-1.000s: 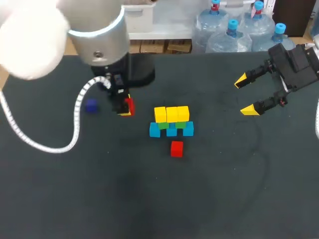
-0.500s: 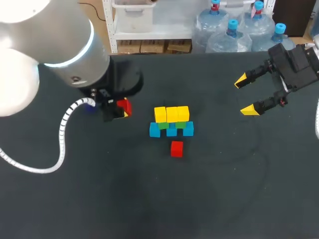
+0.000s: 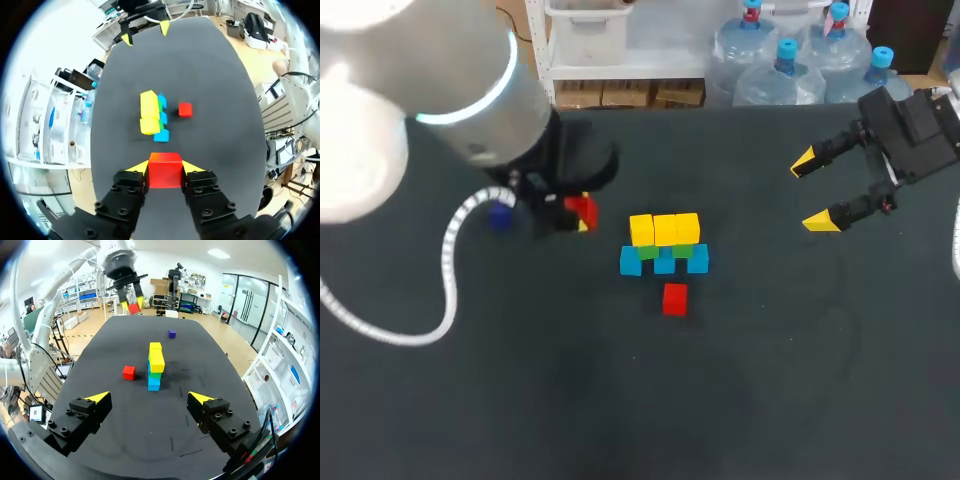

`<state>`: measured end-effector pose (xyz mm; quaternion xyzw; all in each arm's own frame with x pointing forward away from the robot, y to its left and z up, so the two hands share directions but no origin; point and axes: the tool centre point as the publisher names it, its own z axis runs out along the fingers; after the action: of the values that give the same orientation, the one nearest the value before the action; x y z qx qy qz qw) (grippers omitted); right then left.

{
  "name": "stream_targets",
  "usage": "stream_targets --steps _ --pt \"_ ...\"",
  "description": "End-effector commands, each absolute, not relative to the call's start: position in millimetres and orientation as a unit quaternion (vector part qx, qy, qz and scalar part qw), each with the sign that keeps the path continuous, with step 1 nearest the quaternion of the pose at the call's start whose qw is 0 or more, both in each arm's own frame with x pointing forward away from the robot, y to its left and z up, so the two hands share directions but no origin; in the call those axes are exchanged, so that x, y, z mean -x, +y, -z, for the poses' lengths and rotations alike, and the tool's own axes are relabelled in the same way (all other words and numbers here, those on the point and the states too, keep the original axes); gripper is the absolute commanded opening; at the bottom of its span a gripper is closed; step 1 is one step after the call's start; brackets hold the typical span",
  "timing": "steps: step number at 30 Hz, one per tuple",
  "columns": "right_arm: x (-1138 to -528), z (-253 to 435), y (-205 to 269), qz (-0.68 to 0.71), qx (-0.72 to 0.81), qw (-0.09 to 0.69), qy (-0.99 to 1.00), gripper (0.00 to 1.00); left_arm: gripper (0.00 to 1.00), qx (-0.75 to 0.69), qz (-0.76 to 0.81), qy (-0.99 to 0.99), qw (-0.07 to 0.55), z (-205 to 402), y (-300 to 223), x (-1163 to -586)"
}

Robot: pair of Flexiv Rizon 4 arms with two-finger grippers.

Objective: Place the blue cubes, place green cubes on the blue cubes, place the yellow cubes on the green cubes, then place the red cubes on the yellow cubes, and place purple cube on the red cubes.

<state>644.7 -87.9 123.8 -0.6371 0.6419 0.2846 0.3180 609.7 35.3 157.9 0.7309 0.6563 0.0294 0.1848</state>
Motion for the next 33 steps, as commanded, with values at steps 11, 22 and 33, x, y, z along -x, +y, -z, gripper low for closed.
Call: stream_targets --steps 11,22,33 --pt "-645 -124 -88 -0.284 0.637 0.319 0.641 1.0 0.0 -0.755 -0.061 0.642 0.117 -176 -28 -617" --pt "-645 -124 -88 -0.284 0.637 0.319 0.641 1.0 0.0 -0.761 -0.006 0.64 0.105 -180 -45 -630" --pt "-645 -124 -88 -0.284 0.637 0.319 0.641 1.0 0.0 -0.762 0.032 0.634 0.126 -175 -43 -633"
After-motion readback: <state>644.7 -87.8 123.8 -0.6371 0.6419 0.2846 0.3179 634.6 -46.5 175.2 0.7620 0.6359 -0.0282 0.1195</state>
